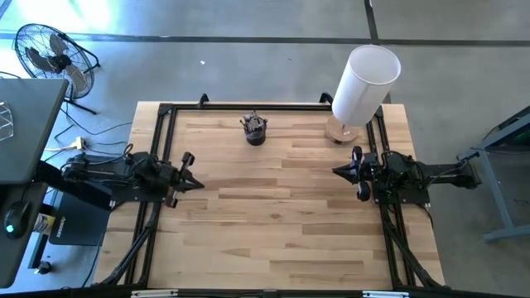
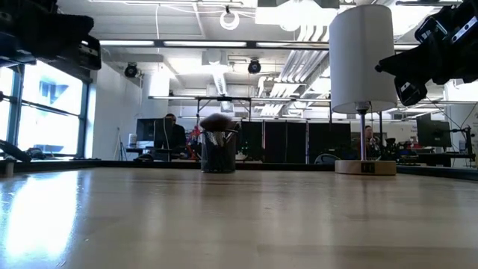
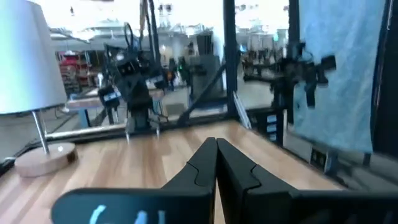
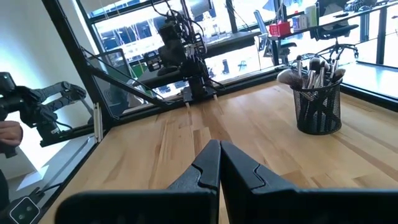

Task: Put items in baskets/containers
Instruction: Return to Home Position

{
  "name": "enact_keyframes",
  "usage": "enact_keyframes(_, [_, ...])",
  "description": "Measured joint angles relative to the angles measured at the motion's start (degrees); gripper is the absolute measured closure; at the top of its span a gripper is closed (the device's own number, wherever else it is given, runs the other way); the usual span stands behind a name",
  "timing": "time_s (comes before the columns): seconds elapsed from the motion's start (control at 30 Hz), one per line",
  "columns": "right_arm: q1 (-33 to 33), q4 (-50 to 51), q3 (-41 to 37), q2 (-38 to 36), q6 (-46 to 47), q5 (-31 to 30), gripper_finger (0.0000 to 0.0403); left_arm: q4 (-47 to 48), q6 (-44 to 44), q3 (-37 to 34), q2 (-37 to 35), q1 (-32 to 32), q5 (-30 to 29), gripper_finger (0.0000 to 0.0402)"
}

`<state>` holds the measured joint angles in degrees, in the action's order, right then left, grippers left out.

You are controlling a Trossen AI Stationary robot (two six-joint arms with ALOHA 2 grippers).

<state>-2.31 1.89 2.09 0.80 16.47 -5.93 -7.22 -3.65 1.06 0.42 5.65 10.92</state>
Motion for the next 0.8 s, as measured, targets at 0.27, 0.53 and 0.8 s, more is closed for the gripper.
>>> enact_keyframes(0.27, [0.0, 0.0, 0.0, 0.0, 0.0, -0.1, 0.0402, 5.2, 0.7, 0.0, -0.1, 0.0, -3.2, 0.0401])
enact_keyframes(0.53, [0.0, 0.0, 0.0, 0.0, 0.0, 0.0, 0.0402, 6.7, 3.2, -0.1, 0.2, 0.0, -6.7, 0.0401])
enact_keyframes(0.8, [0.0, 0.0, 0.0, 0.0, 0.0, 0.0, 0.0402, 6.6, 3.9, -0.2, 0.2, 0.0, -6.8, 0.04])
